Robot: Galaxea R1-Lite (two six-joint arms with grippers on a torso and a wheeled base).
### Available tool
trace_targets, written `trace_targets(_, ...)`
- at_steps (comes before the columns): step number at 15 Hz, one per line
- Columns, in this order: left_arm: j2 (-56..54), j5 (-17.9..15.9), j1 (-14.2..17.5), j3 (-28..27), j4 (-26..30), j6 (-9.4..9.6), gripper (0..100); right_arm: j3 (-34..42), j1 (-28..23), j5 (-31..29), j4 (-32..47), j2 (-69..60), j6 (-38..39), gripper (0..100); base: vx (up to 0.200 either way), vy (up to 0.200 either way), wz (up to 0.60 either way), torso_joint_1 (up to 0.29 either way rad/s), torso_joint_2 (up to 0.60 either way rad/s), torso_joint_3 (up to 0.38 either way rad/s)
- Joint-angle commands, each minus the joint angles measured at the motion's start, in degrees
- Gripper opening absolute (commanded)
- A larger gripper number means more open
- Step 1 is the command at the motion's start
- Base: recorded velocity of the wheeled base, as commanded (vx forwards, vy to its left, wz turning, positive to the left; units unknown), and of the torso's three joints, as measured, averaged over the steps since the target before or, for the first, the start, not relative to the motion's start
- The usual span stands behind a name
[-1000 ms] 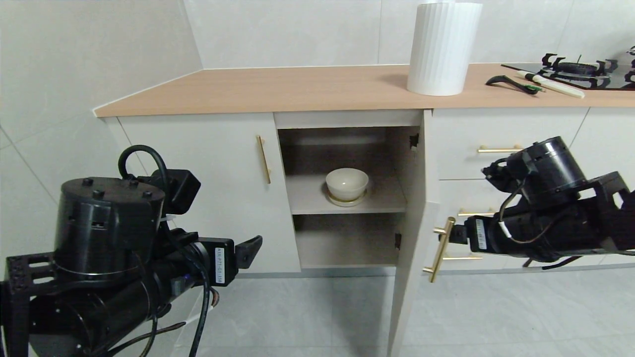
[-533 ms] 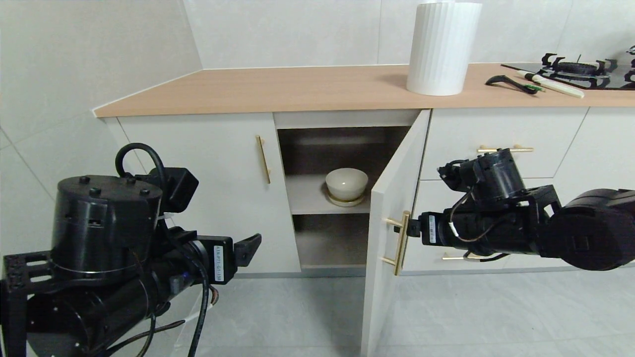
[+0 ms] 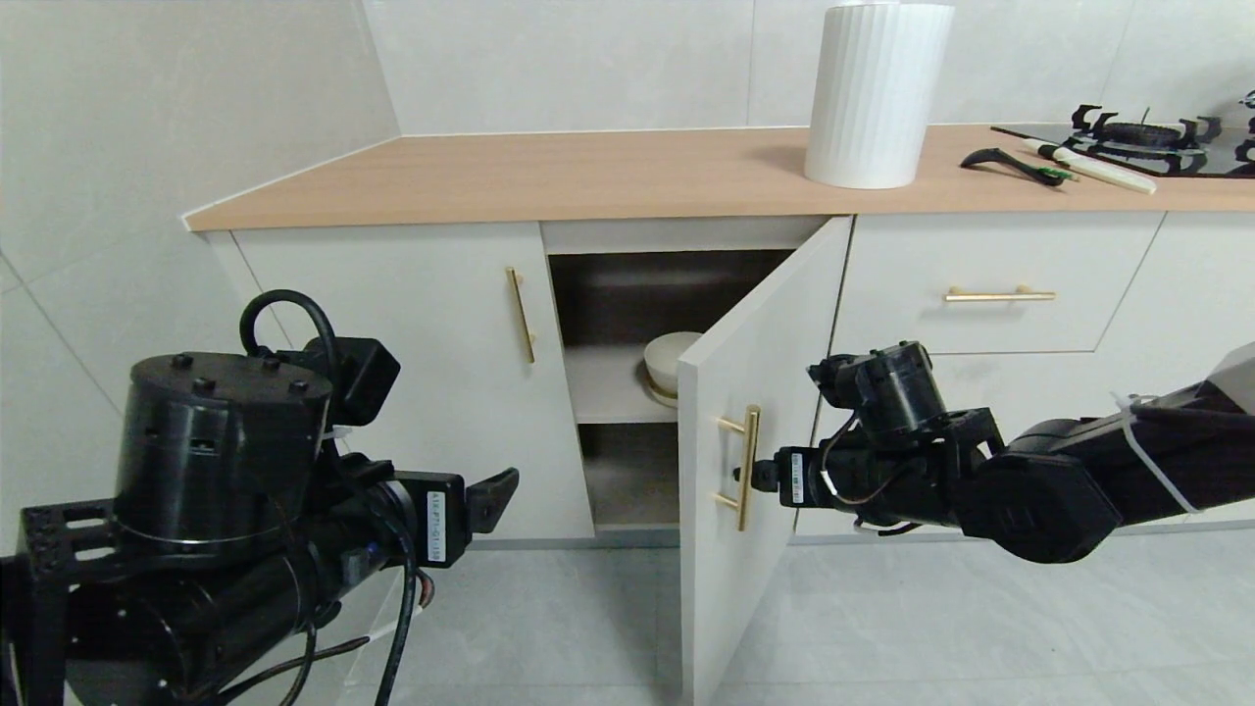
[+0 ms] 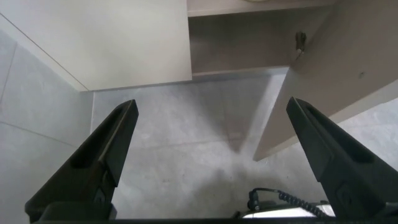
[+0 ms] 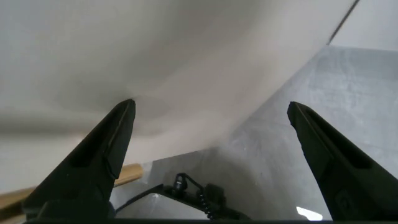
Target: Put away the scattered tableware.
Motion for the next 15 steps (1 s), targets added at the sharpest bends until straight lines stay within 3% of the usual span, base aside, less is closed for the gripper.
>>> trace_targets(1, 0.23, 0.03, -0.01, 0.12, 0.04, -0.01, 100, -0.03, 0.04, -0.15, -0.18, 0.9, 0.09, 100, 0.0, 0.0, 0.0, 0.0, 0.0, 0.0)
trace_targets(3, 0.14, 0.03, -0.01, 0.21, 0.21, 0.08, 100, 0.06, 0.04, -0.24, -0.71, 0.99, 0.18, 100, 0.0, 0.0, 0.0, 0.0, 0.0, 0.0)
trace_targets(10, 0.05, 0.03, -0.01, 0.12, 0.21, 0.08, 100, -0.12, 1.01, -1.03, -7.21, 3.36, 3.43, 100, 0.2, 0.0, 0.0, 0.001, 0.0, 0.004)
trace_targets(15, -0.56, 0.12, 0.08, 0.04, 0.04, 0.08, 100, -3.37, 1.01, -6.48, -10.82, 7.32, 6.77, 100, 0.0, 0.0, 0.0, 0.0, 0.0, 0.0)
